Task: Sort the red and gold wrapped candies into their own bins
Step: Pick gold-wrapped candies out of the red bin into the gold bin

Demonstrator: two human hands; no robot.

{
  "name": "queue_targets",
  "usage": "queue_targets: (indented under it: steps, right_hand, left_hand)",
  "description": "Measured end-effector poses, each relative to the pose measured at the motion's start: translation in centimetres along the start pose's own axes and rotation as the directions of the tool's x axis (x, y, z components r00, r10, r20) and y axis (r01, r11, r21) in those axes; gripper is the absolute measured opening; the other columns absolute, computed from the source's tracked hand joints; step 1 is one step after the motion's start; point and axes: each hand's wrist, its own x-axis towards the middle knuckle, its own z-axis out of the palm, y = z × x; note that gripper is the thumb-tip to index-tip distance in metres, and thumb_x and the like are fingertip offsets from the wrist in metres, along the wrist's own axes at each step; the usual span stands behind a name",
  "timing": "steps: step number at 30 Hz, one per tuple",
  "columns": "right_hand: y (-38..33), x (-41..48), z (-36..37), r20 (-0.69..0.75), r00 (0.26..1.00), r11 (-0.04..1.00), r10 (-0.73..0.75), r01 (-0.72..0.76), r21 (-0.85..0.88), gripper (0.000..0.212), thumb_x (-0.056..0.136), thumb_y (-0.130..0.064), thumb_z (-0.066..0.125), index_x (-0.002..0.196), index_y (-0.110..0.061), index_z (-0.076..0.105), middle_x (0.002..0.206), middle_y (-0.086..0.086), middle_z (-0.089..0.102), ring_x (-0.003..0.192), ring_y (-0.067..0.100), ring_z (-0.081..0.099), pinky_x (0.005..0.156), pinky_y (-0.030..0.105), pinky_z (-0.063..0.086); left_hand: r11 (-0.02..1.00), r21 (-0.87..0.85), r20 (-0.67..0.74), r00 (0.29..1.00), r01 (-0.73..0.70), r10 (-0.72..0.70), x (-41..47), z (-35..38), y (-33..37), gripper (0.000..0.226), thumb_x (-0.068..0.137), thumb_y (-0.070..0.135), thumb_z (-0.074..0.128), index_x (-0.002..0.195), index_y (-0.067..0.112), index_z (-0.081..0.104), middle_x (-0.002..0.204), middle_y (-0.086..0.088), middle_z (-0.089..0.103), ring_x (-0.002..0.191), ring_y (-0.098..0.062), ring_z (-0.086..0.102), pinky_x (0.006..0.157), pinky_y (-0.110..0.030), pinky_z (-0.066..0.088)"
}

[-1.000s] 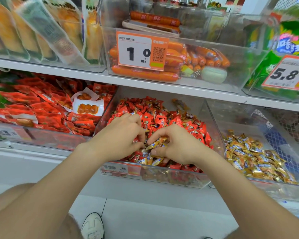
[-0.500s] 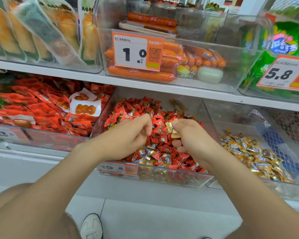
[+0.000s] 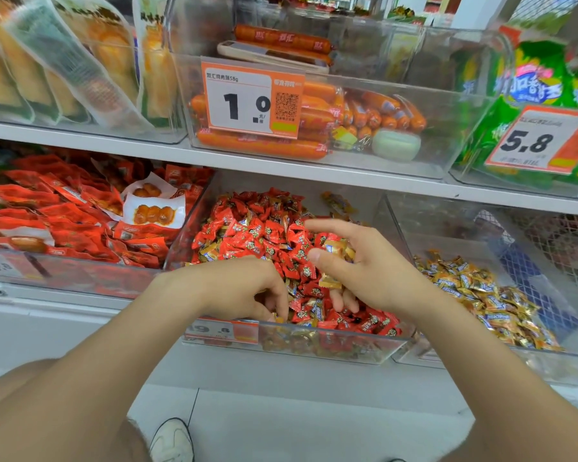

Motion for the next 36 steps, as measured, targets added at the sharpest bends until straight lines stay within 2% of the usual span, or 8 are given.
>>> queue_targets:
  steps: [5,8,11,14,17,25,32,36]
  right_hand:
    - [1.2,0.2,-0.1,0.036,0.999,0.998,-0.013,0.011,0.067,0.013,0.106,-0.014,0.061,0.114,-0.015,0.071,0.096,0.008,0.078,0.066,0.034,0.076,0.055,0.043,0.058]
    - [1.8,0.4,-0.3,0.087,0.995,0.999,-0.039,0.04,-0.002,0.015,0.107,-0.019,0.061,0.107,-0.023,0.076,0.084,0.0,0.074,0.058,0.024,0.059,0.051,0.038,0.045]
    - [2.3,0.5,-0.4,0.118,0.986,0.953,-0.118,0.146,-0.266,0.026,0.1,-0.051,0.066,0.092,-0.029,0.079,0.07,-0.004,0.068,0.06,0.015,0.057,0.061,0.041,0.052]
    - [2.4,0.5,-0.2,0.22,0.966,0.863,-0.135,0.224,-0.454,0.018,0.097,-0.045,0.072,0.102,-0.032,0.083,0.09,-0.022,0.077,0.084,-0.005,0.067,0.079,0.018,0.048]
    - [2.1,0.7,0.4,0.32,0.944,0.765,-0.075,0.261,-0.589,0.019,0.098,-0.039,0.071,0.115,-0.04,0.079,0.11,-0.027,0.076,0.103,-0.003,0.067,0.092,0.031,0.055]
    - [1.5,1.6,2.7,0.414,0.91,0.585,-0.017,0.345,-0.734,0.024,0.097,-0.022,0.066,0.11,-0.037,0.079,0.089,-0.015,0.076,0.078,0.01,0.064,0.057,0.026,0.042]
    - [1.9,1.8,2.7,0.367,0.927,0.672,-0.076,0.32,-0.668,0.015,0.099,-0.03,0.064,0.1,-0.031,0.079,0.092,-0.015,0.077,0.084,0.009,0.068,0.076,0.037,0.059]
    - [1.8,1.4,1.5,0.25,0.953,0.757,-0.168,0.287,-0.587,0.019,0.104,-0.033,0.059,0.098,-0.027,0.076,0.091,-0.017,0.074,0.083,0.002,0.065,0.081,0.028,0.054]
  left_hand:
    - [1.0,-0.03,-0.048,0.999,-0.009,0.007,-0.5,-0.2,0.4,0.009,0.092,0.025,0.079,0.098,0.03,0.076,0.092,0.015,0.072,0.084,-0.001,0.064,0.074,-0.019,0.05]
    - [0.994,-0.112,-0.1,0.995,-0.014,0.003,-1.3,-0.4,0.6,0.009,0.094,0.032,0.077,0.097,0.031,0.07,0.094,0.013,0.072,0.087,-0.004,0.065,0.08,-0.027,0.052]
    - [0.984,-0.175,-0.187,0.982,-0.017,-0.016,-1.9,-0.5,1.1,0.005,0.101,0.038,0.065,0.102,0.036,0.061,0.094,0.014,0.07,0.086,-0.003,0.063,0.078,-0.029,0.052]
    - [0.991,-0.136,-0.286,0.957,0.011,-0.05,-2.1,-0.5,1.4,0.009,0.11,0.038,0.047,0.114,0.034,0.054,0.099,0.012,0.062,0.087,-0.004,0.054,0.072,-0.019,0.043]
    - [0.997,-0.038,-0.298,0.952,0.066,-0.075,-2.1,-0.4,1.6,0.023,0.113,0.034,0.035,0.127,0.031,0.053,0.108,0.017,0.052,0.098,0.006,0.047,0.081,-0.01,0.035]
    - [0.976,-0.217,-0.444,0.891,-0.01,-0.09,-1.9,-1.0,3.1,0.042,0.111,0.038,0.036,0.079,0.013,0.048,0.065,-0.003,0.067,0.061,-0.015,0.068,0.058,-0.029,0.05]
    - [0.818,-0.575,-0.371,0.885,0.019,-0.282,-1.4,-0.7,3.2,0.019,0.108,0.024,0.052,0.102,0.014,0.066,0.09,-0.011,0.076,0.066,-0.028,0.076,0.059,-0.043,0.064]
    - [0.886,-0.459,-0.386,0.884,0.066,-0.266,-1.5,-0.3,3.1,0.017,0.107,0.026,0.049,0.098,0.03,0.063,0.067,0.002,0.063,0.052,-0.02,0.055,0.051,-0.037,0.045]
